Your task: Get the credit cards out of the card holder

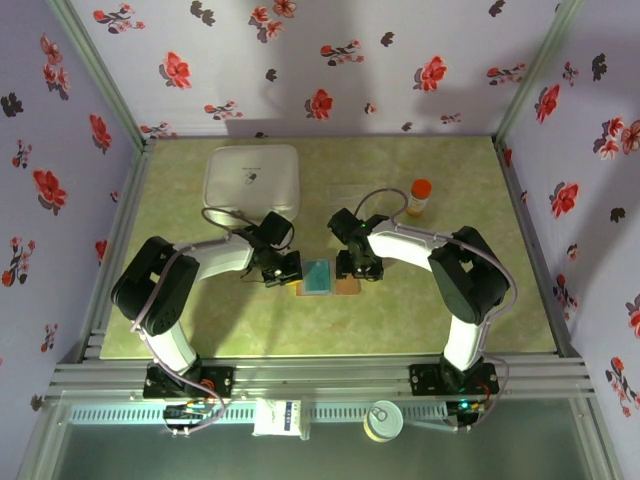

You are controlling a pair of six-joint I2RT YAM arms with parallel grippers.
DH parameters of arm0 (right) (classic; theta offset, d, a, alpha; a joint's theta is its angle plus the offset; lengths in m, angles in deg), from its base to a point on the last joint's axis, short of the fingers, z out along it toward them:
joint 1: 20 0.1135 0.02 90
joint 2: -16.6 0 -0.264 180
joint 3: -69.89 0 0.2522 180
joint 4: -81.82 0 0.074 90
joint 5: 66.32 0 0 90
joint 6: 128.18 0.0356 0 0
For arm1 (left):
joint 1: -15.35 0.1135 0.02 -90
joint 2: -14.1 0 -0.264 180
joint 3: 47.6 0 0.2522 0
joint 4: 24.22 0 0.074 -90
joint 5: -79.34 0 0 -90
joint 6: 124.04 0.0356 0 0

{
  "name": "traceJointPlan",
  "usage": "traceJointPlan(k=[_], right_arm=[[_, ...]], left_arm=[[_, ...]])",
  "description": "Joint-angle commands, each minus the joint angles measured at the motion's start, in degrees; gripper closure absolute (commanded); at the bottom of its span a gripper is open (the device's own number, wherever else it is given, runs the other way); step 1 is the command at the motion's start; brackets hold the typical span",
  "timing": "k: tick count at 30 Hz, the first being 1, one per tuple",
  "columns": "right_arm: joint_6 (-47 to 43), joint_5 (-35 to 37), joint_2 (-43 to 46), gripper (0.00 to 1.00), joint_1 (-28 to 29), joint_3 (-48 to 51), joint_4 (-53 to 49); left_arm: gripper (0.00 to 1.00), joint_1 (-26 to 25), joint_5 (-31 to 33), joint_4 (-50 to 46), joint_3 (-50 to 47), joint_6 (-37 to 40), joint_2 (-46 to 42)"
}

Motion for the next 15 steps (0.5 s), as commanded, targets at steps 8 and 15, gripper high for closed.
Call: traceJointPlan(k=[8,15], right_arm=[[-0.5,1.0,5.2,0.34,1.3,-2.0,-3.9],[-0.1,0.3,9.3,0.36,1.8,-2.8,-4.5]], left_arm=[[1.00,-0.4,3.3,-6.1,3.1,2.8,-1.6],[0.98,-0.3,3.4,-8.1,5.1,2.6,-4.5]])
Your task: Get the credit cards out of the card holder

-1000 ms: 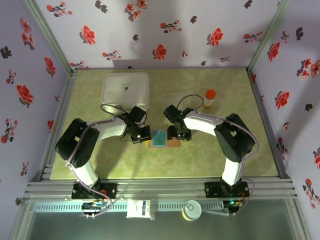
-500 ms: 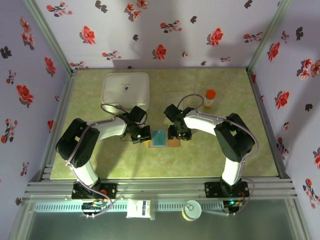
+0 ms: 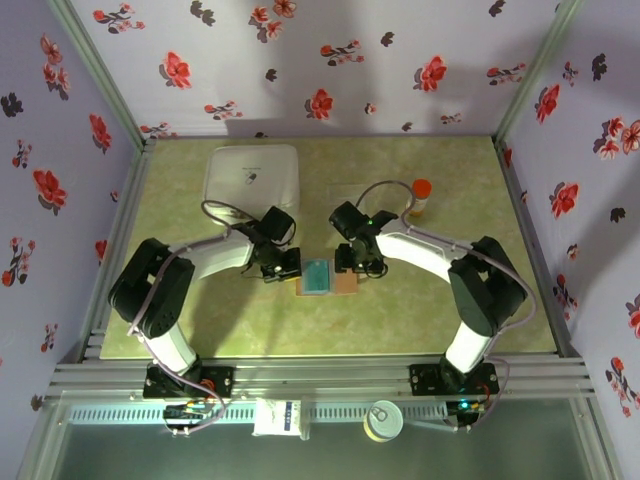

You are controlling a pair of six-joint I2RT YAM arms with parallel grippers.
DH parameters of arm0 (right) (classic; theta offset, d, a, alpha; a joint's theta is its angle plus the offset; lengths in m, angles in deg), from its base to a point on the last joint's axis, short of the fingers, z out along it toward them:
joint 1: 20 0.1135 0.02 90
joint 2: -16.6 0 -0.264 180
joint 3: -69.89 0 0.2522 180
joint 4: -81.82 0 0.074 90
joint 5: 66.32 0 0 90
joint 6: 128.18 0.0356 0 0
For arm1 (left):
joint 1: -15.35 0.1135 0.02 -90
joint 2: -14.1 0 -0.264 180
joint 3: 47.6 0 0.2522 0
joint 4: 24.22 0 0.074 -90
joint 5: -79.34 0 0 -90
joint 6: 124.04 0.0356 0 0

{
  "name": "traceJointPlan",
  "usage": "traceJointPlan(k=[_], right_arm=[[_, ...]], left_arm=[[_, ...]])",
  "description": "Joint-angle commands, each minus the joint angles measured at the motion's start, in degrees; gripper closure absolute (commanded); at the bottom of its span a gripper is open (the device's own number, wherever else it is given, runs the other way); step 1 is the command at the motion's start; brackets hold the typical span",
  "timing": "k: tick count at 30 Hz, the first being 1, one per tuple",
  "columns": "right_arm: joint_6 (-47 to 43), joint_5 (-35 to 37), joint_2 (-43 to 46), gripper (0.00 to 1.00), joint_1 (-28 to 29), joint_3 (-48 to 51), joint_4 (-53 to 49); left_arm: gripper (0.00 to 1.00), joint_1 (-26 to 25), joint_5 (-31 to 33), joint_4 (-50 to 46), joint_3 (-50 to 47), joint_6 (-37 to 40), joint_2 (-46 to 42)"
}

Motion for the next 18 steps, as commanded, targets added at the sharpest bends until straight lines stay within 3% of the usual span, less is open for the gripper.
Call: traceJointPlan(k=[1,12,18], right_arm=[[0.1,-0.1,2.6,0.36,0.6,-1.4,-1.8],[1.2,-10.9,1.7,0.44,0.6,1.8,10.1],[2.1,-15.6,-0.6,0.58,0.6,4.0,16.5]], left_arm=[[0.98,-0.2,0.5,-2.6,1.8,0.8,-3.0],[1.00,-2.8,-0.4,-1.4,3.4,-0.2,-0.2],[1.00,-3.1,-1.3,0.1,3.2,-0.1,1.4]])
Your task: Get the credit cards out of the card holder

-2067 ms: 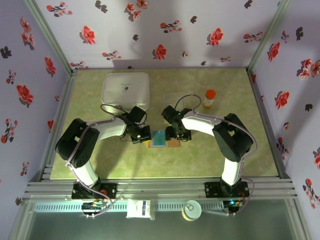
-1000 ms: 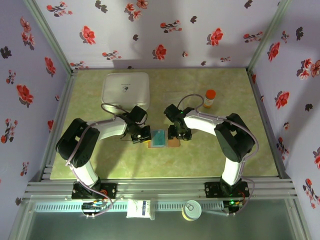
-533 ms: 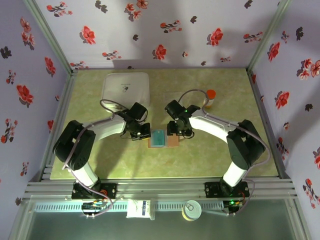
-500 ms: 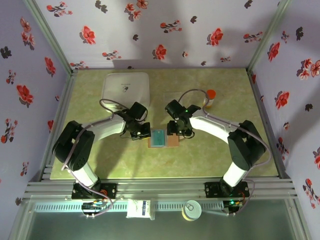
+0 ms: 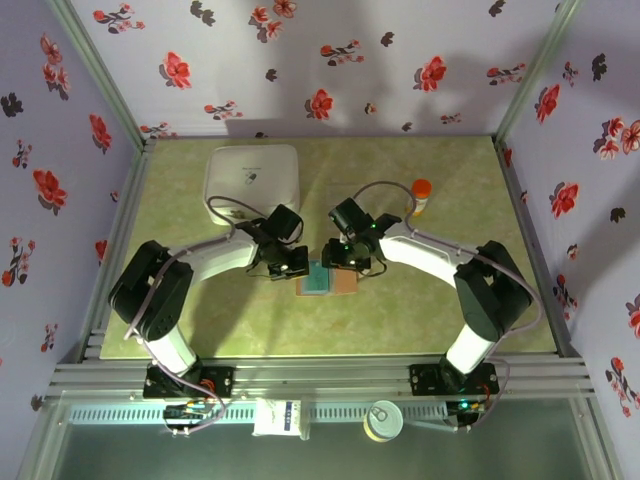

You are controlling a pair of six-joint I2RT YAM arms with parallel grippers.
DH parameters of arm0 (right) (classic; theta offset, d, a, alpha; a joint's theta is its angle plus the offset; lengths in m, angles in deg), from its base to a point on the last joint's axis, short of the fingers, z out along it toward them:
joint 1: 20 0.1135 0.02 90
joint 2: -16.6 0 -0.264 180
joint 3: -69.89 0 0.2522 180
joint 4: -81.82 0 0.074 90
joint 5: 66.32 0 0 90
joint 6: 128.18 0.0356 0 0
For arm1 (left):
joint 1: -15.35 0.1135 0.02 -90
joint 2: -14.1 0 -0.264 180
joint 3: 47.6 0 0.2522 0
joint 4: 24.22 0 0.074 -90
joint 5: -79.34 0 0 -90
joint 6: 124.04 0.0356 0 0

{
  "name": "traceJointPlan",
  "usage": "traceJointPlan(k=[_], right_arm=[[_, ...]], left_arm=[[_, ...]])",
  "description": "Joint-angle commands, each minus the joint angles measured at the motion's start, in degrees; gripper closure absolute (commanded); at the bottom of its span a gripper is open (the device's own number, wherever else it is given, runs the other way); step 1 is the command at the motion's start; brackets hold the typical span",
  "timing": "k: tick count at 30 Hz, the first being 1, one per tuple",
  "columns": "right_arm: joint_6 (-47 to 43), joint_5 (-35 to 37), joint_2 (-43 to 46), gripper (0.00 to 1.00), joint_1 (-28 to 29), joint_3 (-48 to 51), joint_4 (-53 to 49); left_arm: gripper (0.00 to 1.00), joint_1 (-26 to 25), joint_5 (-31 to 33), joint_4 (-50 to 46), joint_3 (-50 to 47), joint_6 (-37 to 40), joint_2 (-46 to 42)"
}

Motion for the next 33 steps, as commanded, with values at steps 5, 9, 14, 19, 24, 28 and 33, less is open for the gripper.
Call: traceJointPlan(k=[5,9,14,19,24,28,33], right_arm=[[1.9,-6.9,-3.7,0.66,0.3,2.7,8.7],[2.1,-7.8,-5.4,0.70,0.3,2.9,10.0],[2.5,-8.2,-6.8,0.73,0.3,3.3,10.7],[2.7,-8.3,-7.6,0.74,0.2,3.6,11.1],[2.6,-7.5,-7.9,0.76,0.2,3.9,10.6],[2.0,-5.5,-7.6,0.76,0.2,3.7,8.7],[1.4,-3.9,-7.2,0.76,0.1,3.6,7.1]], left_arm=[[1.00,-0.5,-1.9,1.7,0.6,-0.5,2.4],[1.00,-0.5,-2.0,2.7,-0.1,-1.0,3.1],[1.00,-0.5,-0.4,0.9,0.0,-0.3,4.0],[1.00,-0.5,0.0,0.6,-0.1,-0.3,4.3],[1.00,-0.5,0.1,0.5,-0.3,-0.3,4.2],[1.00,-0.5,0.3,0.5,-0.7,-0.1,4.2],[1.00,-0.5,0.4,0.6,-1.1,-0.3,4.1]])
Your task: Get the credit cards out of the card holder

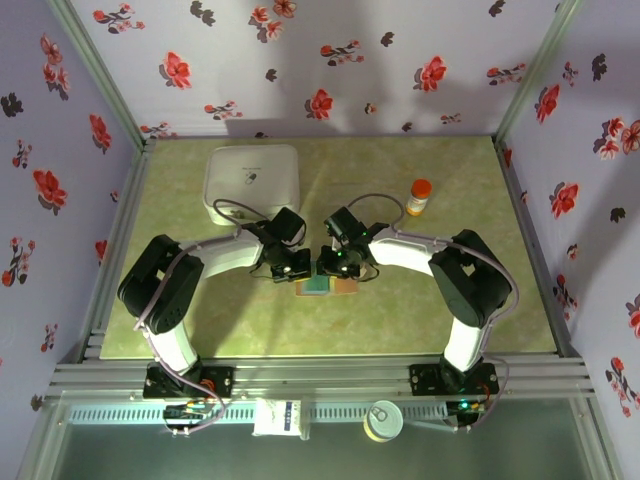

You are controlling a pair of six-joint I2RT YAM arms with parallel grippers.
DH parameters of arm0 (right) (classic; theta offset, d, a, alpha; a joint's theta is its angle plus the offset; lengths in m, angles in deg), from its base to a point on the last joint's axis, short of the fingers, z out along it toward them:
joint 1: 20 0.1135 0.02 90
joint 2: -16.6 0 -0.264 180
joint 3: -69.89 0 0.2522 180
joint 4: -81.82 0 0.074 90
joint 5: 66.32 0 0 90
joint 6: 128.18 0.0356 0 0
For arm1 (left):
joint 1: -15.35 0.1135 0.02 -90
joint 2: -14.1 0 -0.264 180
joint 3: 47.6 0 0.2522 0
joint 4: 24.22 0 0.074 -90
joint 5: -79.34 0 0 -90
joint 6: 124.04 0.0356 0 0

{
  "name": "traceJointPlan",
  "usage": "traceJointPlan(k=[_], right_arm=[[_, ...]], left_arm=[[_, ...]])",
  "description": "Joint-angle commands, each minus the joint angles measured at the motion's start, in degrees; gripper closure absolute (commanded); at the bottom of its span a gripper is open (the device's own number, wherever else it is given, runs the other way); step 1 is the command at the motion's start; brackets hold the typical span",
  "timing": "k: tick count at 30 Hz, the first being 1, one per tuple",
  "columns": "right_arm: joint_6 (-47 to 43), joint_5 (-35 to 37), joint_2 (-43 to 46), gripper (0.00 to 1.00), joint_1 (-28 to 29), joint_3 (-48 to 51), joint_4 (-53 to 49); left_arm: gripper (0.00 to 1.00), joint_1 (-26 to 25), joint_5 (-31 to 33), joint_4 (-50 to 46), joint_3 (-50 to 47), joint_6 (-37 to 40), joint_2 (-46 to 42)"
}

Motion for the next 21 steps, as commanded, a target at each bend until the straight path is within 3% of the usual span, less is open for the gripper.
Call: traceJointPlan(k=[1,21], right_arm=[[-0.6,2.9,-0.2,0.76,0.1,0.7,-3.3],[-1.5,5.3,4.4,0.74,-0.1,1.7,-3.8]], left_arm=[[1.00,-0.3,1.4,-1.4,-1.1,0.0,0.8],[1.00,-0.3,1.6,-1.4,-0.8,-0.2,-0.7]])
